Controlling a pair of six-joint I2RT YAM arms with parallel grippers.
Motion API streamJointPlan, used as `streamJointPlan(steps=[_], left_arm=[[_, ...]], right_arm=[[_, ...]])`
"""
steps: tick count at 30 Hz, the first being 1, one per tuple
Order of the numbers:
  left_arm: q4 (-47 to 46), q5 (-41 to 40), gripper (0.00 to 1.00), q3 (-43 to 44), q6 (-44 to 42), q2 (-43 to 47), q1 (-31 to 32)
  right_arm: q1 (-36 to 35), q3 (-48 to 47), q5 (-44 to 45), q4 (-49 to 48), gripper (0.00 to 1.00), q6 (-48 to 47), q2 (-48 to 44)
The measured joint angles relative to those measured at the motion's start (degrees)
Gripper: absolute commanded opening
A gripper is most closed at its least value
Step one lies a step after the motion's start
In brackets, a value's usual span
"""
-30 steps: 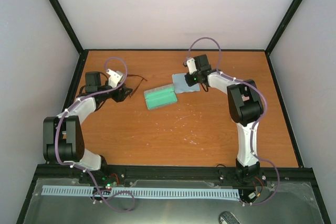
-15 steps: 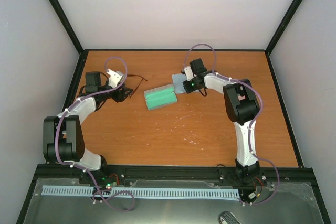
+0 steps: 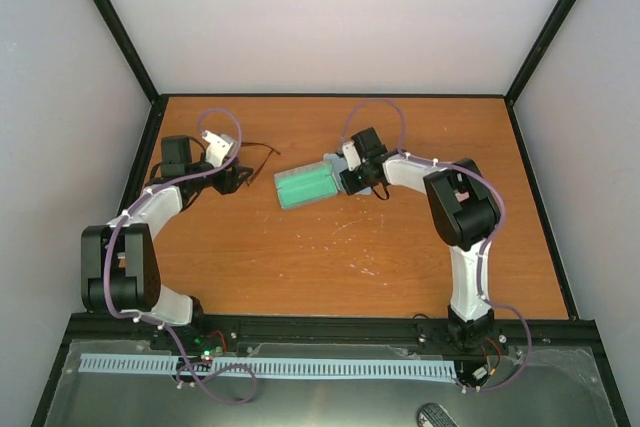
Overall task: Organize the sunglasses
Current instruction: Move the glasses cleaning cloth to the center of the board.
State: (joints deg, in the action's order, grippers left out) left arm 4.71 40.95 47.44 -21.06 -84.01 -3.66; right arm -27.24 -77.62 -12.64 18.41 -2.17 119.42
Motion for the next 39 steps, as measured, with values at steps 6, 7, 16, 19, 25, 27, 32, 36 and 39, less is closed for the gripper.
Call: streamJointPlan(steps=[6, 7, 16, 19, 25, 27, 32, 36, 39], left_arm=[[0.02, 0.66, 0.59, 0.0, -0.02, 0.74, 0.0], [0.04, 0.85, 0.59, 0.0, -0.02, 0.85, 0.0], [1.75, 1.27, 0.59, 0.0, -0.44, 2.78, 4.68], [1.99, 1.29, 0.59, 0.0, -0.48, 3.34, 8.74], [2.75, 0.79, 0.59, 0.0, -0.46, 3.39, 14.08], [2.78, 0.17, 0.59, 0.0, -0.48, 3.3, 15.67], [2.8, -1.27, 0.59, 0.0, -0.48, 2.12, 21.51], [3.19, -3.08, 0.59, 0.98, -0.48, -0.09, 26.05], [4.22, -4.81, 0.59, 3.06, -0.48, -2.56, 29.16]], right_arm=[[-0.68, 7.28, 0.17, 0.26, 0.03, 1.66, -5.46], [-0.68, 8.57, 0.22, 0.63, 0.03, 1.88, -6.54], [-2.75, 19.78, 0.92, 5.81, 0.03, 6.12, -16.81], [-4.87, 23.32, 1.33, 6.36, 0.03, 8.46, -19.93], [-7.76, 29.97, 2.16, 7.76, 0.03, 13.55, -26.4], [-8.22, 31.61, 2.86, 9.07, 0.05, 14.78, -28.39], [-8.44, 32.7, 5.49, 12.57, 0.13, 17.05, -33.22], [-8.52, 31.87, 9.25, 14.03, 0.22, 18.71, -41.81], [-8.55, 31.39, 13.7, 11.65, 0.62, 19.52, -51.98]])
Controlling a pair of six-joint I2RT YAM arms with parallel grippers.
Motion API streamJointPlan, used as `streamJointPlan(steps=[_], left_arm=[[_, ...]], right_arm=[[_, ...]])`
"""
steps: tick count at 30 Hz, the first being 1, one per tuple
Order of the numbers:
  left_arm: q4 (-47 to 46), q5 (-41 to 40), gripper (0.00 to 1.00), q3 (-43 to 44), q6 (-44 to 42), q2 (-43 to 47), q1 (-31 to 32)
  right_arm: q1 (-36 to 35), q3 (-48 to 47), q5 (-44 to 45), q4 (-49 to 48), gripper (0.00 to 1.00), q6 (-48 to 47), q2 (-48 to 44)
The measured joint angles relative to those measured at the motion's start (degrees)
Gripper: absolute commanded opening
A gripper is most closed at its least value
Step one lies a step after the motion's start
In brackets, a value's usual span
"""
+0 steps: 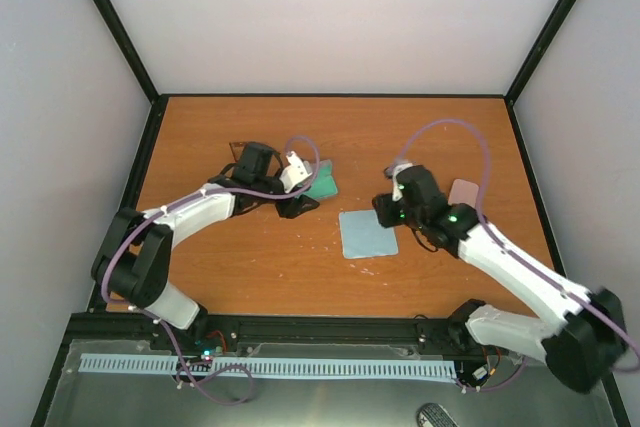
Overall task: Organize the sunglasses
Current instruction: Move the glasses cleaning cloth to the center of the board, then fold the glasses cleaning cloth at the center of the board.
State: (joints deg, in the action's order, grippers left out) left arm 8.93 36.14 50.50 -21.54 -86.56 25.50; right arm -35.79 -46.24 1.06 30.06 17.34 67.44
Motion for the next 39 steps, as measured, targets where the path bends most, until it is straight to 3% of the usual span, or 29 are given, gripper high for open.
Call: streamJointPlan(steps=[2, 3, 5, 9, 15, 20, 22, 26, 31, 39], left_arm=[[0.46, -1.25, 0.59, 1.53, 0.04, -2.05, 1.6], [0.66, -1.86, 0.59, 2.25, 0.11, -3.13, 2.21], [1.4, -3.04, 0.58, 3.52, 0.35, -5.14, 3.02], [2.03, -5.11, 0.57, 5.09, 1.25, -8.17, 3.91], [2.71, -6.6, 0.57, 6.47, 1.99, -10.54, 4.55], [2.78, -6.78, 0.57, 6.6, 2.4, -11.37, 4.55], [2.8, -6.73, 0.57, 6.88, 2.6, -11.82, 4.55], [2.78, -6.45, 0.57, 7.43, 2.84, -12.39, 4.55], [2.78, -6.25, 0.57, 7.43, 3.02, -12.5, 4.55], [2.69, -6.16, 0.57, 7.43, 3.04, -12.5, 4.55]], right_arm=[[0.17, 0.35, 3.08, -3.87, 0.79, 0.57, -7.21], [0.5, 0.72, 3.67, -5.81, 0.77, 0.28, -9.53], [1.99, 0.17, 3.91, -7.41, 0.54, -1.55, -11.23], [5.31, -5.95, 6.32, -5.42, 0.44, -4.74, 1.09], [10.21, -6.1, 3.82, -1.6, 0.46, -6.86, 16.52], [15.28, -5.79, -0.37, -0.68, 0.47, -7.23, 19.61], [16.41, -6.16, -2.29, -0.55, 0.42, -7.28, 21.09], [16.7, -8.2, -6.12, -0.02, 0.36, -7.69, 25.73], [16.65, -9.62, -9.66, 0.31, 0.37, -7.76, 30.95], [16.68, -10.8, -10.49, 0.5, 0.33, -8.07, 32.37]])
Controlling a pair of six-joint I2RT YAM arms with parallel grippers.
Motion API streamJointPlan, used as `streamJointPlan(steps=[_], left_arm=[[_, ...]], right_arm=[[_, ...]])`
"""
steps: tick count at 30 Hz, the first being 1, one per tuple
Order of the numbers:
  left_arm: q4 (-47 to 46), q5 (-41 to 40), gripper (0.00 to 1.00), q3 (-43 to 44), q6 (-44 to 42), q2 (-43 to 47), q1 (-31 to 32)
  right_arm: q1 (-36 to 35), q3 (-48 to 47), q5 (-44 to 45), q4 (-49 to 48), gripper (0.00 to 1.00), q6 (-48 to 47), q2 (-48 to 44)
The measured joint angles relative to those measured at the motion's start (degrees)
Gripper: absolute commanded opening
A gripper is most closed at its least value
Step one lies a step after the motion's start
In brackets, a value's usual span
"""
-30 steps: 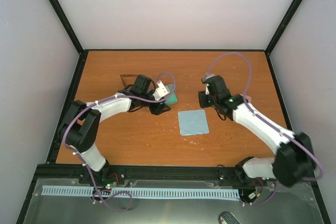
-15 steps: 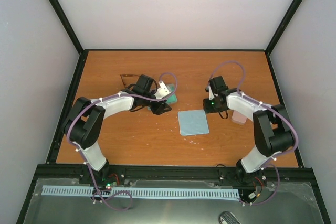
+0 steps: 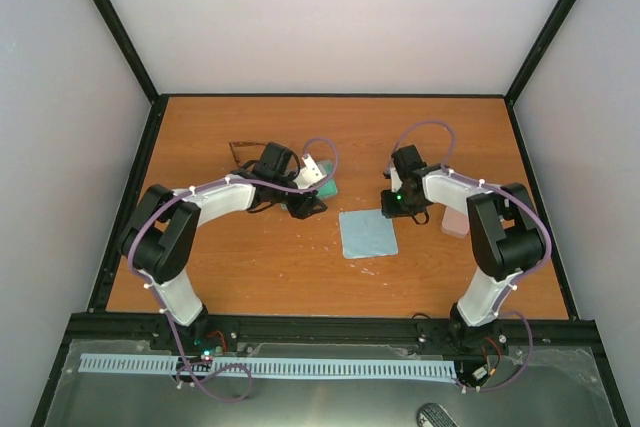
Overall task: Organize the sunglasses
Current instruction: Fold the glasses cleaning cloth at the center of the board.
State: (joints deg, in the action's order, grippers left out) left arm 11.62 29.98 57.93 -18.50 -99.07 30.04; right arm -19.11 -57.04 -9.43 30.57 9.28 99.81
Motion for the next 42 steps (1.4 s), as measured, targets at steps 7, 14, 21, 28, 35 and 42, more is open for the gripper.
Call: streamJointPlan(steps=[7, 14, 21, 28, 35, 42], left_arm=[[-0.02, -0.04, 0.57, 0.0, 0.02, -0.22, 0.0], [-0.02, -0.09, 0.57, 0.33, 0.11, -1.25, 0.0], [-0.07, -0.35, 0.57, 1.79, 0.22, -2.97, 0.26], [0.0, -2.93, 0.57, 2.36, 0.22, -5.73, 3.52], [0.0, -5.29, 0.56, 4.74, 0.31, -9.79, 5.42], [-0.04, -6.71, 0.53, 7.08, 0.7, -12.74, 7.08]], right_arm=[[-0.94, -1.18, 1.18, 0.63, 0.23, -0.28, 1.03], [-2.14, -1.97, 3.21, 1.09, 0.05, -0.5, 1.88], [-2.47, -2.01, 3.89, 0.94, 0.03, -0.22, 2.03], [-2.84, -0.2, 4.31, 0.11, 0.03, 1.09, 0.39], [-3.1, 1.66, 4.98, 1.57, 0.03, 2.58, -3.13], [-3.1, 2.03, 5.66, 1.38, 0.12, 3.23, -6.38]])
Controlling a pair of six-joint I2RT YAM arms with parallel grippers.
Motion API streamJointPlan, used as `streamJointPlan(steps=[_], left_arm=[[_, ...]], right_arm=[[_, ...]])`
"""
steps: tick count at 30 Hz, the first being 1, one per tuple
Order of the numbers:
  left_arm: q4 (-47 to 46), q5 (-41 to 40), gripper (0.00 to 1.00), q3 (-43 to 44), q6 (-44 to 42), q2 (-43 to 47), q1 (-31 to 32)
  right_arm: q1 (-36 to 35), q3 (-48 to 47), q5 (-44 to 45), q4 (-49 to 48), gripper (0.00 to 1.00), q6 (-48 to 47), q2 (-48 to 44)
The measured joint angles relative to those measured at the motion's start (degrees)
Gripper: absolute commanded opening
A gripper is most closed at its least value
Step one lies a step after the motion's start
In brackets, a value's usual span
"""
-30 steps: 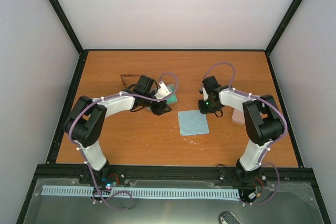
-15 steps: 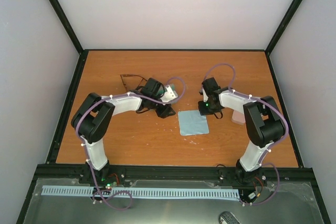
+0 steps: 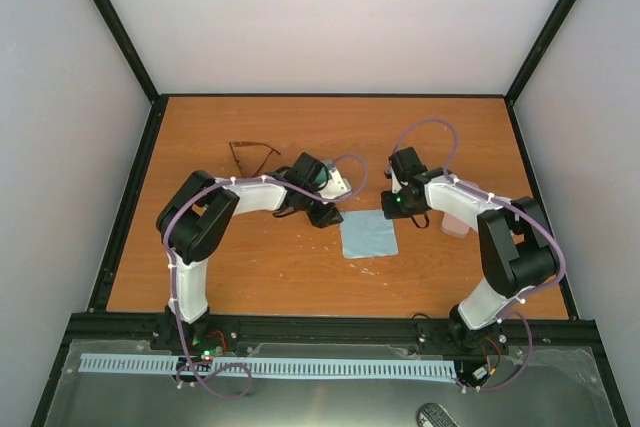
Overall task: Organize the sunglasses
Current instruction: Fold the glasses cleaning cloth at the center of the board.
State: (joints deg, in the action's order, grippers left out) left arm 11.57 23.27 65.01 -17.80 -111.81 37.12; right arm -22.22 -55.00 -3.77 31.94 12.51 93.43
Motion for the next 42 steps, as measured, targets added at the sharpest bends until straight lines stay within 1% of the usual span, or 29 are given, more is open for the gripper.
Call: streamJointPlan(steps=[2, 3, 5, 11, 20, 28, 32, 40, 42], left_arm=[[-0.13, -0.17, 0.52, 0.44, 0.13, -0.55, 0.59], [-0.15, -0.31, 0.52, 0.57, 0.17, -0.66, 0.83], [-0.15, -0.5, 0.51, 0.83, 0.31, -0.81, 1.29], [-0.15, -0.87, 0.51, 1.01, 0.35, -0.96, 1.79], [-0.17, -1.11, 0.51, 1.01, 0.37, -0.96, 1.79], [-0.22, -1.25, 0.51, 1.01, 0.37, -0.96, 1.79], [-0.22, -1.27, 0.51, 1.01, 0.37, -0.96, 1.79], [-0.22, -1.27, 0.5, 1.01, 0.39, -0.96, 1.79], [-0.24, -1.27, 0.47, 1.01, 0.42, -0.96, 1.79]], right_arm=[[0.0, 0.0, 0.22, 0.02, 0.25, 0.22, 0.15], [0.0, 0.0, 0.31, -0.02, 0.3, 0.33, 0.26], [0.0, 0.0, 0.31, -0.09, 0.35, 0.37, 0.83], [-0.17, 0.0, 0.37, 0.0, 0.37, 0.33, 3.76], [-0.83, -1.18, 0.83, -1.95, 0.29, 0.33, 5.9], [-1.64, -3.39, 1.6, -3.08, 0.1, 0.28, 8.2], [-1.92, -3.76, 1.9, -3.19, 0.03, 0.31, 8.59], [-3.06, -3.76, 1.46, -3.15, 0.03, 0.44, 8.55], [-3.13, -3.74, 1.49, -3.06, 0.03, 0.48, 8.41]])
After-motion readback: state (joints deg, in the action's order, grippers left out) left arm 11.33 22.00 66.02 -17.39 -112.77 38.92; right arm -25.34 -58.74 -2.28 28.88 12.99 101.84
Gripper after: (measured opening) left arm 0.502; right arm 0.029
